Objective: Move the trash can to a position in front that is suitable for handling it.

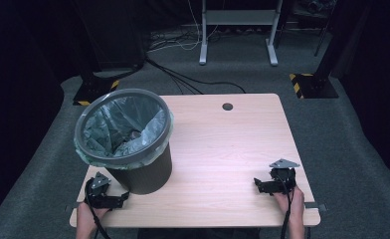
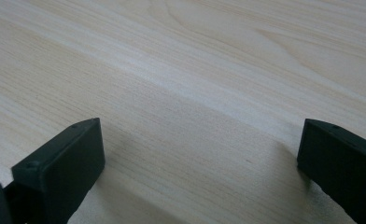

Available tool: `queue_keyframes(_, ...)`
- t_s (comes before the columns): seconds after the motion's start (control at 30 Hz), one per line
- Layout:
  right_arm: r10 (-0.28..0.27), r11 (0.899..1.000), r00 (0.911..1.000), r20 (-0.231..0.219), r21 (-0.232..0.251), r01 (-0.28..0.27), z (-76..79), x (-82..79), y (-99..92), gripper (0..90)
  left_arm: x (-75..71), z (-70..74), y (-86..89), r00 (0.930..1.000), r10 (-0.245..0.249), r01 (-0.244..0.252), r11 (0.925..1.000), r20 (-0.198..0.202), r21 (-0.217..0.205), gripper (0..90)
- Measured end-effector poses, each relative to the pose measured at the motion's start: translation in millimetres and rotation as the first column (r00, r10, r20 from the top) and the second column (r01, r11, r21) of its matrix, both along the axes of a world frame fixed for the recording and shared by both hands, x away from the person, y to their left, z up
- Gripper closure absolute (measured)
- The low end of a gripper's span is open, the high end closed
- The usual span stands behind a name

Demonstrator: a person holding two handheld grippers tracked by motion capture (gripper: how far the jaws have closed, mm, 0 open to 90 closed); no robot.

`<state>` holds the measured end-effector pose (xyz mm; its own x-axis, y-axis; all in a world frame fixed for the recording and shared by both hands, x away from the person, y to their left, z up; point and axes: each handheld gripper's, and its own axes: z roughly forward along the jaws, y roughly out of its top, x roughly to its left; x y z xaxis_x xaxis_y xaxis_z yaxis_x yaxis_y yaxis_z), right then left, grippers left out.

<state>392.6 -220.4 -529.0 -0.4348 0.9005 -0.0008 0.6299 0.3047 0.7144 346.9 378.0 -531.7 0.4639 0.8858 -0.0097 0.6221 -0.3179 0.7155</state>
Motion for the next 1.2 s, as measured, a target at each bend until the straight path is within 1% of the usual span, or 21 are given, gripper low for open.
queue_keyframes(0.03,-0.002,1.000,1.0000,0.001,0.001,0.002,-0.1,0.0,0.1,0.0,1.6,0.1,-0.4,1.0000,-0.009,0.009,1.0000,-0.001,0.002,0.0)
queue_keyframes(0.4,-0.003,1.000,1.0000,0.000,0.001,0.003,0.0,0.1,0.0,0.0,3.9,0.2,-1.3,0.9998,-0.019,0.019,0.9998,0.001,0.003,0.0)
queue_keyframes(0.47,-0.002,1.000,1.0000,0.000,0.000,0.002,0.0,0.0,0.0,0.0,3.6,0.4,-1.9,0.9995,-0.033,0.033,0.9994,0.002,0.008,0.0)
queue_keyframes(0.5,-0.002,1.000,1.0000,0.000,0.001,0.002,0.1,0.0,0.0,0.0,3.2,0.6,-2.4,0.9988,-0.048,0.048,0.9988,0.002,0.009,0.0)
queue_keyframes(0.53,-0.002,1.000,1.0000,0.000,0.001,0.002,0.1,0.0,0.0,0.0,3.2,0.6,-2.4,0.9988,-0.048,0.048,0.9988,0.002,0.009,0.0)
queue_keyframes(0.6,0.001,1.000,1.0000,-0.001,0.002,-0.001,0.3,0.2,-0.4,0.2,0.6,0.9,-6.1,0.9963,-0.085,0.085,0.9962,0.009,0.022,0.0)
queue_keyframes(0.63,0.001,1.000,1.0000,-0.001,0.003,-0.001,0.3,0.2,-0.6,0.4,-0.5,1.1,-7.7,0.9955,-0.095,0.094,0.9952,0.009,0.024,0.0)
queue_keyframes(0.67,0.001,1.000,1.0000,-0.001,0.003,-0.001,0.3,0.2,-0.6,0.4,-0.5,1.1,-7.7,0.9955,-0.095,0.094,0.9952,0.009,0.024,0.0)
queue_keyframes(0.7,0.000,1.000,1.0000,-0.003,0.006,0.001,0.4,0.2,-0.7,0.5,-2.5,1.0,-10.6,0.9946,-0.101,0.101,0.9949,0.024,0.011,0.0)
queue_keyframes(0.77,0.001,1.000,1.0000,-0.002,0.005,-0.001,0.4,0.1,-0.8,0.6,-3.2,1.8,-10.5,0.9939,-0.106,0.106,0.9943,0.030,0.012,0.0)
queue_keyframes(0.8,0.000,1.000,1.0000,-0.002,0.004,0.000,0.3,0.0,-0.6,0.6,-3.6,2.4,-11.0,0.9932,-0.108,0.109,0.9941,0.042,-0.003,0.0)
queue_keyframes(0.87,-0.001,1.000,1.0000,-0.001,0.004,0.001,0.3,-0.1,-0.6,0.7,-4.0,2.3,-12.5,0.9930,-0.106,0.108,0.9940,0.052,-0.022,0.0)
queue_keyframes(0.97,-0.001,1.000,1.0000,0.002,0.003,0.001,0.2,-0.3,-0.5,0.9,-4.0,3.2,-13.0,0.9914,-0.115,0.116,0.9931,0.063,-0.019,0.0)
queue_keyframes(1.0,-0.001,1.000,1.0000,0.002,0.003,0.001,0.2,-0.4,-0.4,0.9,-4.0,4.1,-12.8,0.9894,-0.126,0.128,0.9914,0.072,-0.027,0.0)
queue_keyframes(1.03,-0.001,1.000,1.0000,0.002,0.003,0.001,0.2,-0.4,-0.4,0.9,-3.9,4.5,-12.7,0.9880,-0.136,0.139,0.9897,0.073,-0.036,0.0)
queue_keyframes(1.07,-0.001,1.000,1.0000,0.002,0.003,0.001,0.2,-0.4,-0.4,0.9,-3.9,5.0,-12.8,0.9871,-0.139,0.142,0.9892,0.080,-0.037,0.0)
queue_keyframes(1.17,-0.001,1.000,1.0000,0.003,0.002,0.001,0.2,-0.4,-0.4,1.0,-3.3,6.1,-12.3,0.9857,-0.134,0.139,0.9897,0.102,-0.036,0.0)
queue_keyframes(1.2,-0.001,1.000,1.0000,0.003,0.003,0.001,0.2,-0.4,-0.4,1.0,-3.2,6.5,-12.2,0.9857,-0.132,0.137,0.9897,0.104,-0.041,0.0)
